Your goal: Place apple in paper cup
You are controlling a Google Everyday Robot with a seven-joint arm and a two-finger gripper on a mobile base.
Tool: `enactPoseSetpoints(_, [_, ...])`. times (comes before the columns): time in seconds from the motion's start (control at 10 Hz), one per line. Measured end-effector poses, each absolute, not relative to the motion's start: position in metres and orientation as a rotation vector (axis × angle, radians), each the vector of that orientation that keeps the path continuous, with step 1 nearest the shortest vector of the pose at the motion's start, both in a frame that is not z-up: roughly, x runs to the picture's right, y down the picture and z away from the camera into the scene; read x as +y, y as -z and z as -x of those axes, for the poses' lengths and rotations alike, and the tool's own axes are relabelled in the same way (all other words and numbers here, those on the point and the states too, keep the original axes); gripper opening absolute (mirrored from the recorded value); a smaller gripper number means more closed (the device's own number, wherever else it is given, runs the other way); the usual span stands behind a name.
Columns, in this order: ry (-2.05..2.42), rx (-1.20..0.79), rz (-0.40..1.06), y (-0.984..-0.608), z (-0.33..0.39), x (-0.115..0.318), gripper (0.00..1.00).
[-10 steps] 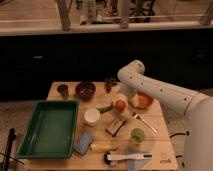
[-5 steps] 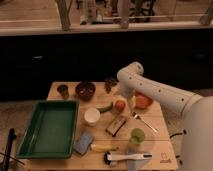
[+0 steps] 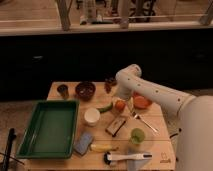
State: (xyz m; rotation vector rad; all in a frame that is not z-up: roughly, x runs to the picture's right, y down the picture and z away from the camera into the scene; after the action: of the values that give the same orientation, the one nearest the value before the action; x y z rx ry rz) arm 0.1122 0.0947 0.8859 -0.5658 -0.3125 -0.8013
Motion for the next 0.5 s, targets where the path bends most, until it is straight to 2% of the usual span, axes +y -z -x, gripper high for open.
enactPoseSetpoints(0.2, [0.807,-0.33,0.581,-0.892,-0.107,0.1,0.78])
enactPoseSetpoints(0.5, [0.796,-0.354,0.589,-0.9,-0.107,0.106,0.51])
